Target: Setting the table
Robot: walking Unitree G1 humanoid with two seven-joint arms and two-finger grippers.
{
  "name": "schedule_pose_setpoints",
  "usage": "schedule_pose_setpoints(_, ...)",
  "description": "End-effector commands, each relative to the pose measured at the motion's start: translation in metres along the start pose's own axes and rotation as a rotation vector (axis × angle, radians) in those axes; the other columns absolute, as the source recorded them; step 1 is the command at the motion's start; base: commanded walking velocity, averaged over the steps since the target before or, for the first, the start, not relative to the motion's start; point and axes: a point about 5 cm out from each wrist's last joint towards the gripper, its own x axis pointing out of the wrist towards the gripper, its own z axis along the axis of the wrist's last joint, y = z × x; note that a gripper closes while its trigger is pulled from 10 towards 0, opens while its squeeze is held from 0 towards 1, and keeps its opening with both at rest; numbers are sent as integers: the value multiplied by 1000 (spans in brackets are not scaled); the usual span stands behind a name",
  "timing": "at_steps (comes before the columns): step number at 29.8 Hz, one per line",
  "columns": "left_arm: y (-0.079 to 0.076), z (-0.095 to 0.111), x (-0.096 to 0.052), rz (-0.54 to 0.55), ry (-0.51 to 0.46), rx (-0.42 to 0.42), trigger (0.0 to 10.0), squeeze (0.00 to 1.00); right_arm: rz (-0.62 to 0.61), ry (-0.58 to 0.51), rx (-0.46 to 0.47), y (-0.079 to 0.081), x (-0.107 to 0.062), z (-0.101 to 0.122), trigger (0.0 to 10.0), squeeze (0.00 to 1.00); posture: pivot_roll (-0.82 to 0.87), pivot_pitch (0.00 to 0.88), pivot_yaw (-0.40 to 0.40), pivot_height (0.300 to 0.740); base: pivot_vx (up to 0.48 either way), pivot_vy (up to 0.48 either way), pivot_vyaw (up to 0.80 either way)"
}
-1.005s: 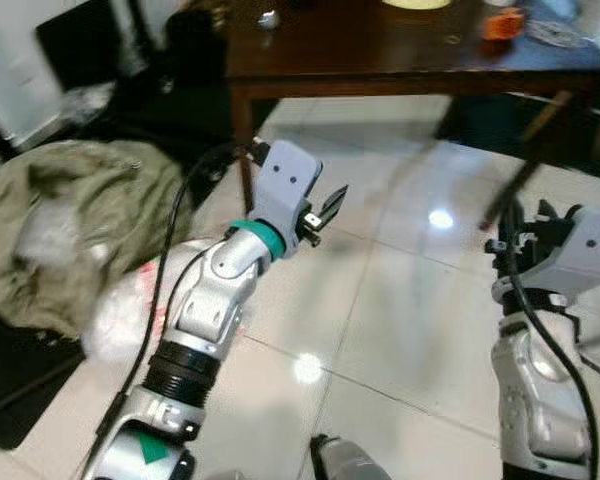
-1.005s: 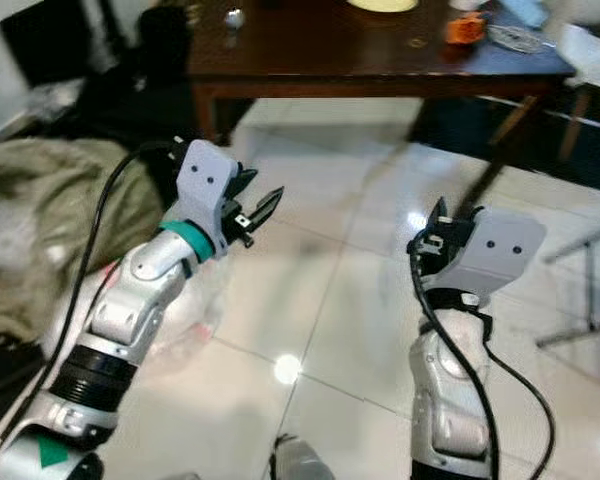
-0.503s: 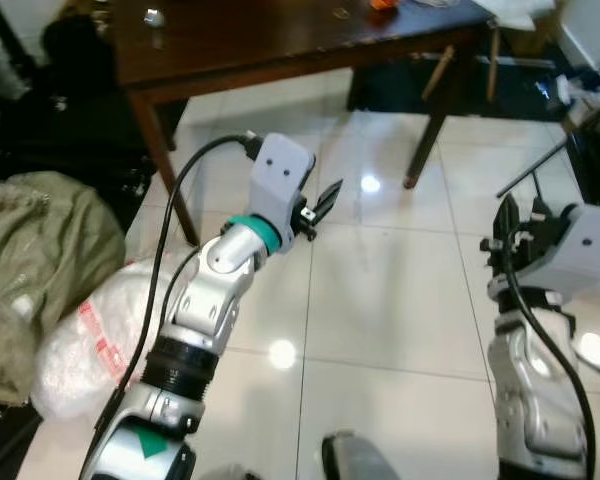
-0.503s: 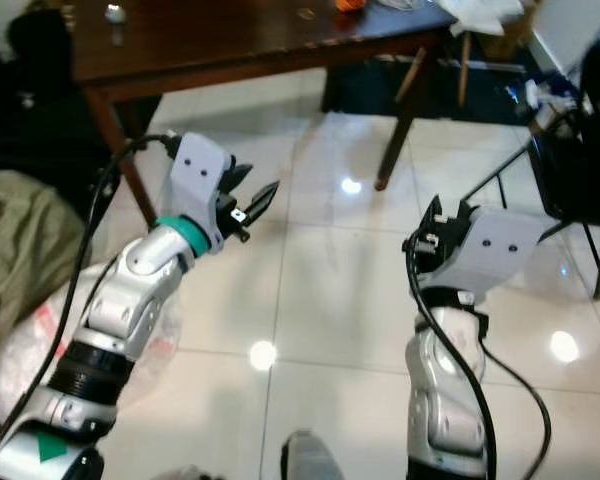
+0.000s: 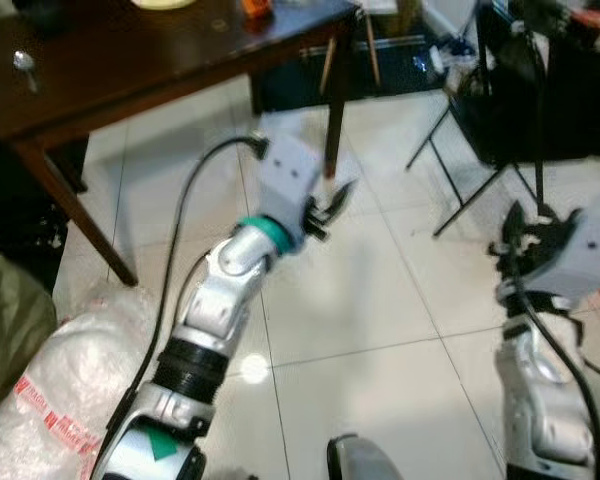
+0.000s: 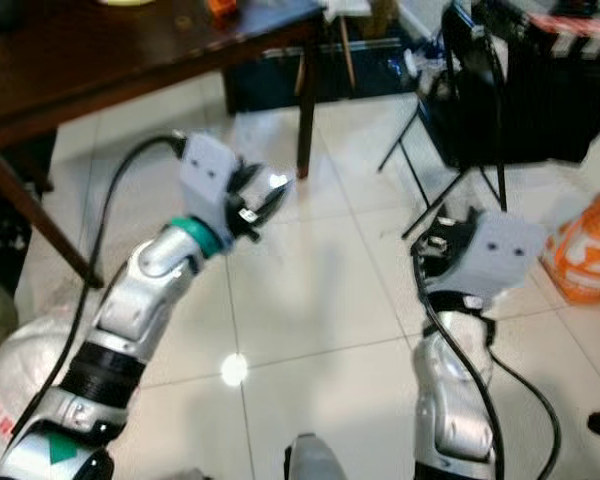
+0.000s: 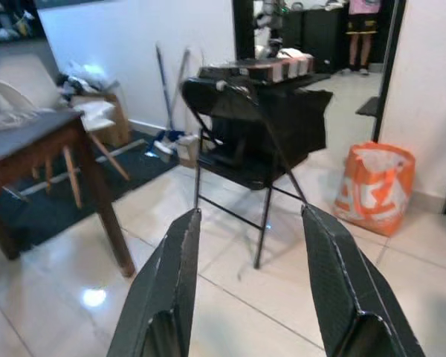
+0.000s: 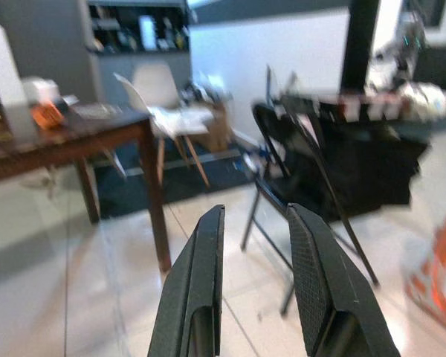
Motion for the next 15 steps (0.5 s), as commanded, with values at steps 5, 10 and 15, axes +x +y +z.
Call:
schedule_pose_setpoints(5, 18, -28, -15, 104, 111, 21, 10000, 0, 83, 52, 11, 20, -3, -13, 10000, 0, -51, 0, 68, 740, 480, 0, 0)
schedule_pose_setpoints(10, 30, -44, -31, 168, 172, 49, 10000, 0, 121, 84, 14, 28, -6, -22, 10000, 0, -36, 0, 45, 740, 480, 0, 0)
schedule_pose_setpoints(15, 32, -52, -48, 179, 194, 81, 10000, 0, 151, 128, -4, 30, -9, -34, 10000, 0, -21, 0, 20, 740, 480, 0, 0)
